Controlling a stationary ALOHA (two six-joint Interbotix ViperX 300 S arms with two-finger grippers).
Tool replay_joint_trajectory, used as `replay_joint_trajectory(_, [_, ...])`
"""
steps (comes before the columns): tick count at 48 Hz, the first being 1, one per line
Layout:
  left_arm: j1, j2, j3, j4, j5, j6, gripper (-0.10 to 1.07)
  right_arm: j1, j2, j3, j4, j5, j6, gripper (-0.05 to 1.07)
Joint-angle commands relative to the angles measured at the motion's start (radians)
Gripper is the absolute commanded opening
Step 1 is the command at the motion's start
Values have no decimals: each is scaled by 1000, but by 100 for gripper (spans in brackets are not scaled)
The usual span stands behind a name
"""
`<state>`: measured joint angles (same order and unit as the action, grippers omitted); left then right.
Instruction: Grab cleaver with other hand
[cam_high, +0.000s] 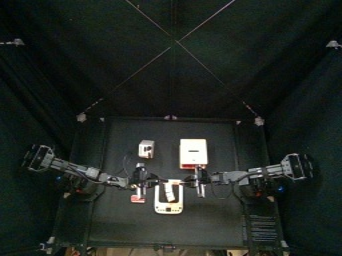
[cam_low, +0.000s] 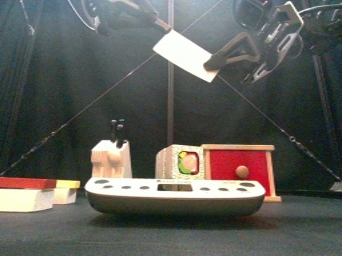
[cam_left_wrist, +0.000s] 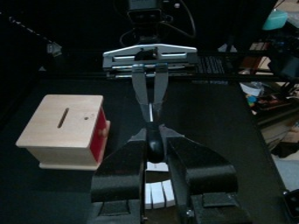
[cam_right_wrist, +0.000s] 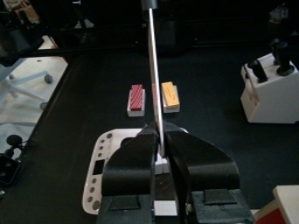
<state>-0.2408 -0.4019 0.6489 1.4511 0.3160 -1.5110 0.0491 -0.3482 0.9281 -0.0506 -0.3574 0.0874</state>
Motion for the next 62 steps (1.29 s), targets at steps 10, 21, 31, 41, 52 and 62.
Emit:
replay_joint_trajectory(10, [3,-11,-6,0,-9,-3,52,0,-23,-18,2,-9,0,19])
replay_joint_trajectory(21, [3,-6,-6,-12,-12,-3,62,-3,-18,-20,5,-9,0,14])
replay_joint_trajectory(31, [3,-8,-9,-14,-11,-3,87,-3,-18,-17,3,-9,0,14])
replay_joint_trajectory(41, [2,-6,-6,-11,-11,-2,94,-3,-21,-11,0,-8,0,14])
replay_joint_trajectory(52, [3,-8,-6,-8,-5,-2,94,-3,-21,-9,-2,-6,0,14])
replay_joint_trajectory(62, [3,-8,-5,-6,-5,-2,94,-3,-21,-9,-2,-6,0,14])
